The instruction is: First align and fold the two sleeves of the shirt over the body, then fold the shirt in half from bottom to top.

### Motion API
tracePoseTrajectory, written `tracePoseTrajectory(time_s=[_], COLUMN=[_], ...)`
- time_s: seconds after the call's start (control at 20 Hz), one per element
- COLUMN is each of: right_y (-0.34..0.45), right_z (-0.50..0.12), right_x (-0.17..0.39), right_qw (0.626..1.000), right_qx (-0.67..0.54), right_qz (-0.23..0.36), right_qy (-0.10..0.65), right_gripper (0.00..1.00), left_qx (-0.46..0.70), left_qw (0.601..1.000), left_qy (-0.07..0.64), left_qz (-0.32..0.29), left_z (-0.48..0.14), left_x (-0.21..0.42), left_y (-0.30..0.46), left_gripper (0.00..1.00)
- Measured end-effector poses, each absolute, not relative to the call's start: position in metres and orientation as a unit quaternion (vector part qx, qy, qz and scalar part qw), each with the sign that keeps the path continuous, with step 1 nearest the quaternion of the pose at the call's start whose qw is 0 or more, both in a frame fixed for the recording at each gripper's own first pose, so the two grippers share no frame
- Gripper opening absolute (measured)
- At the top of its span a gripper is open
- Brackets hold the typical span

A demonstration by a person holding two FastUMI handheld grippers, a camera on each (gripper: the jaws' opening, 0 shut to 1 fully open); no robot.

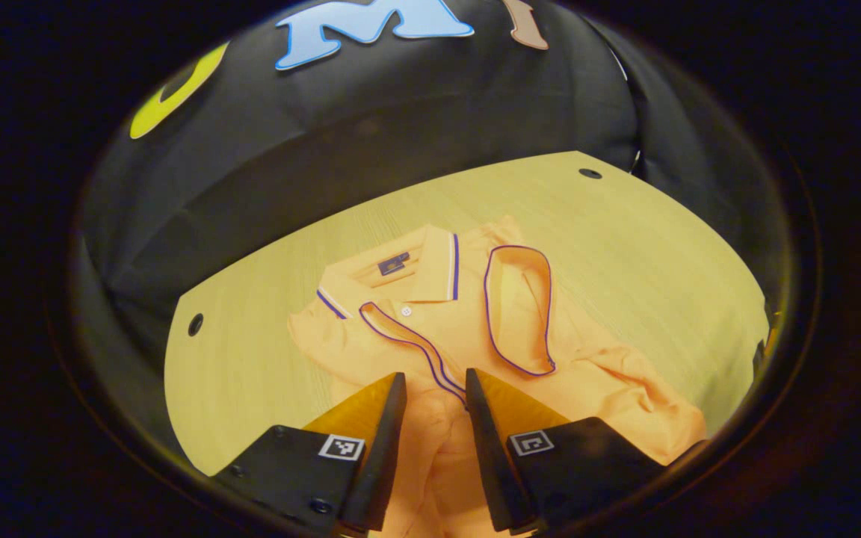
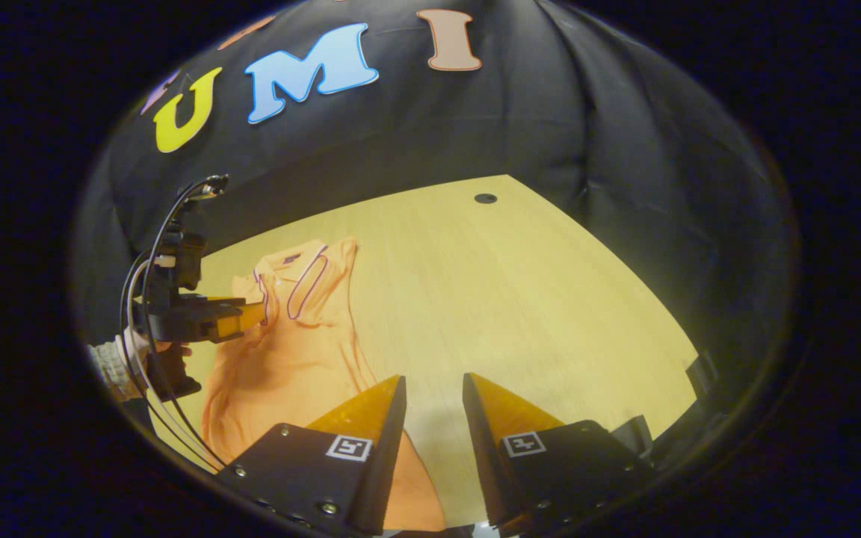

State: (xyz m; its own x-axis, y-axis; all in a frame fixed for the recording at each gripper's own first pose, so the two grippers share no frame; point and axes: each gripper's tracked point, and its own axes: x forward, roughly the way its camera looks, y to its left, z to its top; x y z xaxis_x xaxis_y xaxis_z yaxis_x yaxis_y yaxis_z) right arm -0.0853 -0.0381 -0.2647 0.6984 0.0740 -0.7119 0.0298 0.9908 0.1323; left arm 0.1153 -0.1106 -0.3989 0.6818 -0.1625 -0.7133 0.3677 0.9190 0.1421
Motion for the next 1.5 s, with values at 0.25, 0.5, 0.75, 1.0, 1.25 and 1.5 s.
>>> tracePoseTrajectory(time_s=[0.25, 0.5, 0.75, 1.0, 1.25, 1.5], right_y=[-0.027, -0.010, 0.005, 0.010, 0.014, 0.015], right_z=[-0.265, -0.275, -0.291, -0.311, -0.333, -0.349], right_x=[-0.085, -0.088, -0.099, -0.115, -0.142, -0.169], right_qw=[0.920, 0.915, 0.902, 0.881, 0.852, 0.822], right_qx=[0.057, 0.036, 0.010, -0.005, -0.032, -0.064], right_qz=[0.037, 0.078, 0.121, 0.148, 0.175, 0.199], right_qy=[0.387, 0.394, 0.415, 0.449, 0.493, 0.530], right_gripper=[0.49, 0.49, 0.49, 0.49, 0.49, 0.49], left_qx=[0.114, 0.094, 0.066, 0.045, 0.040, 0.056], left_qw=[0.913, 0.913, 0.907, 0.899, 0.885, 0.862], left_qy=[0.371, 0.385, 0.409, 0.432, 0.460, 0.499], left_qz=[-0.127, -0.102, -0.071, -0.050, -0.053, -0.068], left_z=[-0.390, -0.392, -0.403, -0.413, -0.422, -0.435], left_x=[0.098, 0.051, -0.012, -0.065, -0.108, -0.159], left_y=[-0.088, -0.044, -0.002, 0.025, 0.030, 0.032], left_gripper=[0.57, 0.57, 0.57, 0.69, 0.65, 0.68])
